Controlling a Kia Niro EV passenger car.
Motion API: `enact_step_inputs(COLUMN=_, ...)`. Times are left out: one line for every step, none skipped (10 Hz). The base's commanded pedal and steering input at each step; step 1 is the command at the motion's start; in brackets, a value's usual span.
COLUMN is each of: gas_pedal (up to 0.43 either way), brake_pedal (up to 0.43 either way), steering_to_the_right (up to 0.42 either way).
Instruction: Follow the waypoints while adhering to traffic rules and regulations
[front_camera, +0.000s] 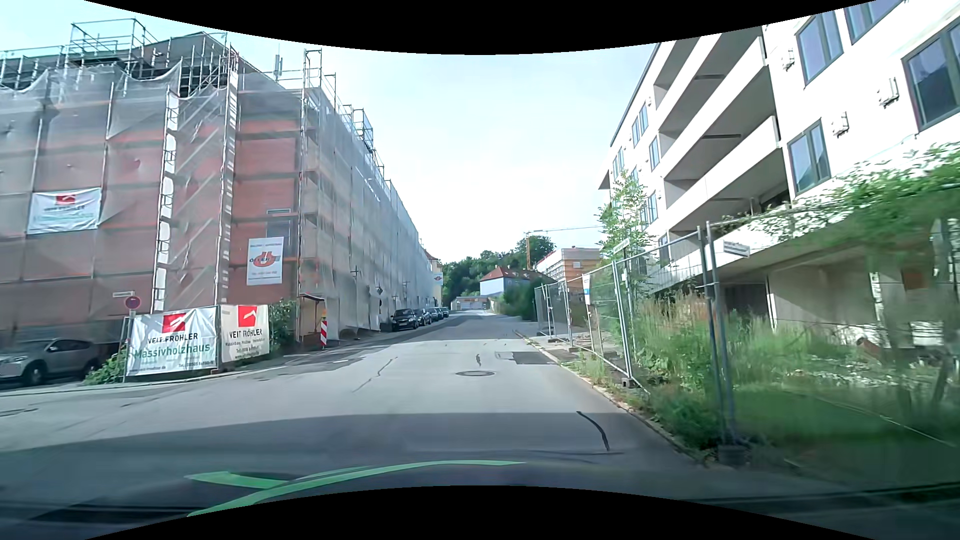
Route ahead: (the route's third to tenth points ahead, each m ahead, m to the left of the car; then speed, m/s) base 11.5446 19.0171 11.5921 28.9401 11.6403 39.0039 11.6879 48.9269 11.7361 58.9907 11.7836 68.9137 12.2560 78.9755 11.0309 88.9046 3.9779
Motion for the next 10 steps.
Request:
enact_step_inputs(gas_pedal=0.028, brake_pedal=0.000, steering_to_the_right=0.009)
enact_step_inputs(gas_pedal=0.047, brake_pedal=0.000, steering_to_the_right=0.008)
enact_step_inputs(gas_pedal=0.067, brake_pedal=0.000, steering_to_the_right=0.008)
enact_step_inputs(gas_pedal=0.087, brake_pedal=0.000, steering_to_the_right=0.007)
enact_step_inputs(gas_pedal=0.098, brake_pedal=0.000, steering_to_the_right=0.002)
enact_step_inputs(gas_pedal=0.110, brake_pedal=0.000, steering_to_the_right=-0.011)
enact_step_inputs(gas_pedal=0.110, brake_pedal=0.000, steering_to_the_right=-0.033)
enact_step_inputs(gas_pedal=0.118, brake_pedal=0.000, steering_to_the_right=-0.059)
enact_step_inputs(gas_pedal=0.138, brake_pedal=0.000, steering_to_the_right=-0.093)
enact_step_inputs(gas_pedal=0.138, brake_pedal=0.000, steering_to_the_right=-0.139)
